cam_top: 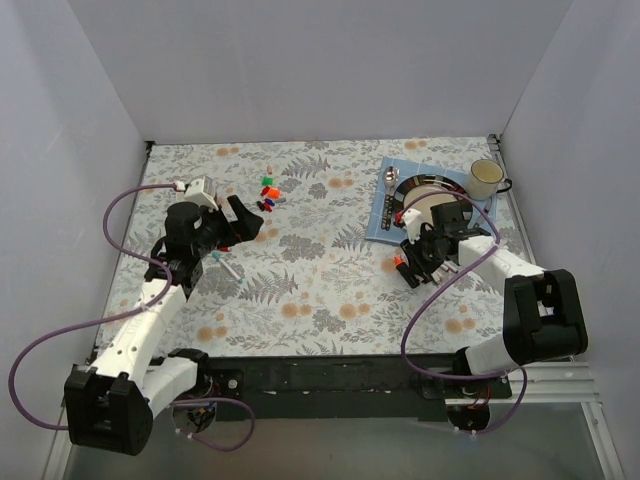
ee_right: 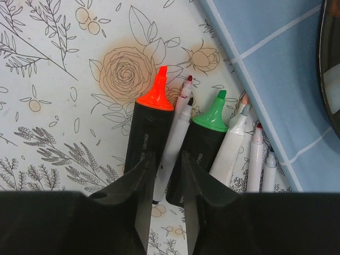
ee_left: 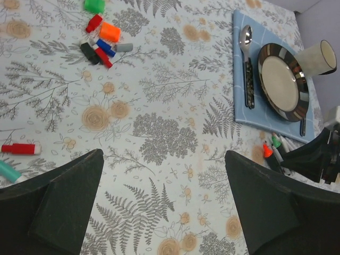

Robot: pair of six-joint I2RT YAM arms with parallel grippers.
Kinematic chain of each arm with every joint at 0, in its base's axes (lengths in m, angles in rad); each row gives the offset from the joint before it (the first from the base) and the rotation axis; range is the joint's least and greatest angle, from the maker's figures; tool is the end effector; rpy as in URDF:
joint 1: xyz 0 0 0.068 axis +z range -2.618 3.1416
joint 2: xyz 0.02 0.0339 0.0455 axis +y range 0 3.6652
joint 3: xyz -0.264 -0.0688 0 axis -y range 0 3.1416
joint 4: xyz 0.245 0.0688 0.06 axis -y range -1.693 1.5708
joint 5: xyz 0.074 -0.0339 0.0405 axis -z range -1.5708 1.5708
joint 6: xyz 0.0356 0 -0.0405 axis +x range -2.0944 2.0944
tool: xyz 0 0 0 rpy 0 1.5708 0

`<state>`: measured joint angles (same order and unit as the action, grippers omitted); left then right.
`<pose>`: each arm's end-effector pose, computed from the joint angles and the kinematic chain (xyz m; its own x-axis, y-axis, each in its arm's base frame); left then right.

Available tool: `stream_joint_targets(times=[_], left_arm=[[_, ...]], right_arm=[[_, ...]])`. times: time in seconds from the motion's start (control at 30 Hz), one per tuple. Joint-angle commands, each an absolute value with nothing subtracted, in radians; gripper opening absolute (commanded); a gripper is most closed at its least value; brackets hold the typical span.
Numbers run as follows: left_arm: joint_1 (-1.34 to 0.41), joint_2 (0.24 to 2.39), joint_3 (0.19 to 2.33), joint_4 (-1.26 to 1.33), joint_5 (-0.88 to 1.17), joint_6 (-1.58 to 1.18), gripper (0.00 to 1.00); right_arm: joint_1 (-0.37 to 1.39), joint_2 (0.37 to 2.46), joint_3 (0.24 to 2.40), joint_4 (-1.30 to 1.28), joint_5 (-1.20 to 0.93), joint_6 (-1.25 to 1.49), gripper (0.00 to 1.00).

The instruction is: Open the pen caps

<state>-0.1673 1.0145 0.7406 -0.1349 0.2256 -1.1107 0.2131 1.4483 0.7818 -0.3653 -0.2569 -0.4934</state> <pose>0.2279 -0.0466 0.2860 -0.5008 -0.8011 -0.3278 -0.1893 0.4709 -0.8617 0.2650 0.0666 0.1782 -0.5815 -0.5945 -0.5553 -0.6897 0.7223 -0.0510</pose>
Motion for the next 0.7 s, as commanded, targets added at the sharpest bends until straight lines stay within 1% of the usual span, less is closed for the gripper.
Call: stream_joint_targets(times=[0.0, 0.13, 0.27, 0.33, 0.47, 0.5, 0.57, 0.6, 0.63, 0.67], left_arm=[[-0.163, 0.942, 0.709, -0.143, 0.198, -1.092, 0.98], [-0.163, 0.943, 0.706, -0.153, 0.213, -1.085, 0.98], [-0.163, 0.945, 0.687, -0.166, 0.247, -1.089, 0.98], [-0.163, 0.946, 0.669, -0.179, 0.247, -1.104, 0.98], [-0.164, 0.991, 0.649, -0.202, 0.224, -1.176, 0.93], [-0.164, 1.005, 0.649, -0.206, 0.177, -1.208, 0.88], [-0.164, 1.063, 0.666, -0.242, 0.126, -1.244, 0.84], [-0.164, 1.086, 0.670, -0.276, 0.083, -1.273, 0.79], [-0.164, 1.104, 0.681, -0.294, 0.056, -1.288, 0.72], [-0.164, 1.138, 0.687, -0.313, 0.031, -1.304, 0.70]], right_arm=[[0.206, 1.451, 0.815, -0.377, -0.252, -0.500, 0.38], [0.196, 1.437, 0.818, -0.383, -0.259, -0.502, 0.40], [0.178, 1.373, 0.827, -0.390, -0.291, -0.518, 0.41], [0.173, 1.339, 0.825, -0.396, -0.348, -0.544, 0.41], [0.172, 1.247, 0.815, -0.408, -0.481, -0.580, 0.41], [0.170, 1.236, 0.813, -0.408, -0.515, -0.586, 0.41], [0.172, 1.224, 0.808, -0.408, -0.535, -0.587, 0.41], [0.172, 1.226, 0.810, -0.414, -0.549, -0.588, 0.41], [0.172, 1.224, 0.811, -0.417, -0.555, -0.589, 0.40], [0.172, 1.226, 0.813, -0.420, -0.569, -0.591, 0.40]])
